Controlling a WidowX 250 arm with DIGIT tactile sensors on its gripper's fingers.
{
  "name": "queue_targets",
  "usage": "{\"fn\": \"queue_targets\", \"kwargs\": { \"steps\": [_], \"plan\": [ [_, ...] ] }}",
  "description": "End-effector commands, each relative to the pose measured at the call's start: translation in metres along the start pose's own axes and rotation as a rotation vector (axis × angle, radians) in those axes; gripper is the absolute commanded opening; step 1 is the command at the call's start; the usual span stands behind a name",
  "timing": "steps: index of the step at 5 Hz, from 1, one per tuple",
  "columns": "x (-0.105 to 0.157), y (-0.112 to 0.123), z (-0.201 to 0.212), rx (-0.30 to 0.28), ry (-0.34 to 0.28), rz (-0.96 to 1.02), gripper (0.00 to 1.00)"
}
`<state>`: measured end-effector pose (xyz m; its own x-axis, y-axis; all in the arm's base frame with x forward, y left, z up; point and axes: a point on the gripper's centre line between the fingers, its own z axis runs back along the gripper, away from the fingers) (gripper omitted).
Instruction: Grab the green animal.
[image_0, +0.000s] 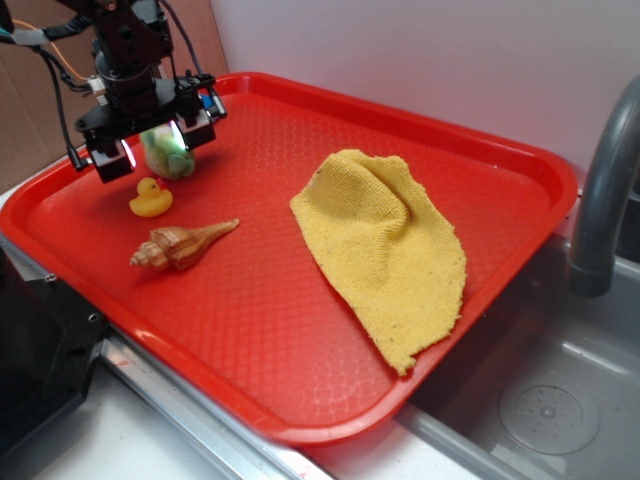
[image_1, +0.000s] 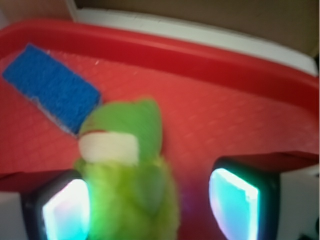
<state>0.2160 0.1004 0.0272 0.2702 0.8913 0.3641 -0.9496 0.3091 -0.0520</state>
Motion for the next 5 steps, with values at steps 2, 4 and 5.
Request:
{"fn": "queue_targets", "kwargs": {
  "steps": [2,4,5],
  "plan": [
    [0.013,-0.003,-0.002,-0.048,0.033,0.005,0.0],
    [0.004,-0.024,0.06,-0.088,0.119,-0.488,0.0],
    [-0.004,-0.028,0.103,-0.205,0.168,-0.63,0.0]
  ]
}}
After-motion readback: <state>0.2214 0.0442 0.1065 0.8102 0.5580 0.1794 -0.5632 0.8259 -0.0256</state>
